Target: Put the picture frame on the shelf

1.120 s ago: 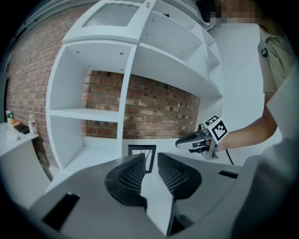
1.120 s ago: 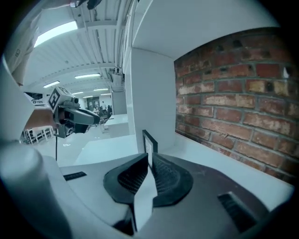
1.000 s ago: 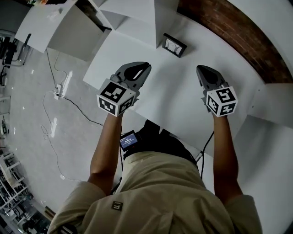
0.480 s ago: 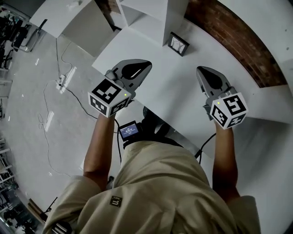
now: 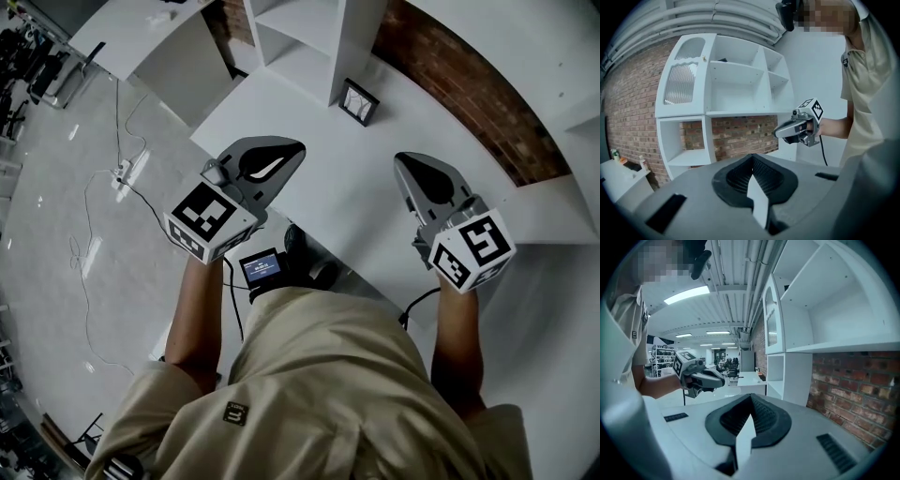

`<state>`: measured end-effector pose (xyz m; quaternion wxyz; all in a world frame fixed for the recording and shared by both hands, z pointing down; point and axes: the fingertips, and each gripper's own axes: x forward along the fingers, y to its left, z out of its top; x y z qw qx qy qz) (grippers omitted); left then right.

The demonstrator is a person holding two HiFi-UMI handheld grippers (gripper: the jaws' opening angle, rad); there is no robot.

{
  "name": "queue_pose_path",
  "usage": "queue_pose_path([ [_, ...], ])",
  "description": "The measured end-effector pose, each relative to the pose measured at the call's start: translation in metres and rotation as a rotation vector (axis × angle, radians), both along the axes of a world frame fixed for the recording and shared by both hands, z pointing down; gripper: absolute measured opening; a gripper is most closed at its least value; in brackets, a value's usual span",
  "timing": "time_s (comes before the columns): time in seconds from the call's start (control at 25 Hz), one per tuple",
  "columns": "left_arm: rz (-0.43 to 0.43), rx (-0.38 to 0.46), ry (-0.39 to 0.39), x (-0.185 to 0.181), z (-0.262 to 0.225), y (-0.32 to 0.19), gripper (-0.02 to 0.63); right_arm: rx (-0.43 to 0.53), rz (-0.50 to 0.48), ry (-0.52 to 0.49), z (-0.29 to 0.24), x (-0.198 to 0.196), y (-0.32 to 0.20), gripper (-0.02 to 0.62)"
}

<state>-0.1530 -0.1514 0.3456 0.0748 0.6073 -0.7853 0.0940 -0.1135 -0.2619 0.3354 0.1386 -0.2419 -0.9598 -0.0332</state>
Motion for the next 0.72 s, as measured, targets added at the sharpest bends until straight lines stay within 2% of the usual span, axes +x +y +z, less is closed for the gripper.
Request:
queue_pose_path([
  [0.4,0.060,0.026,-0.051,0.046,-0.040,0.009,0.008,0.023,-0.030,-0.043,-0.045,0.041,0.034,0.006],
  [0.56,0.091,0.025,-0.086,0.060,-0.050,0.010,0.008,0.023,-0.028,-0.050,-0.054,0.054,0.038,0.006],
  [0.72,0.098,0.029,-0.087,0.070,-0.054,0.010,0.008,0.021,-0.036,-0.050,-0.057,0.063,0.044,0.006],
])
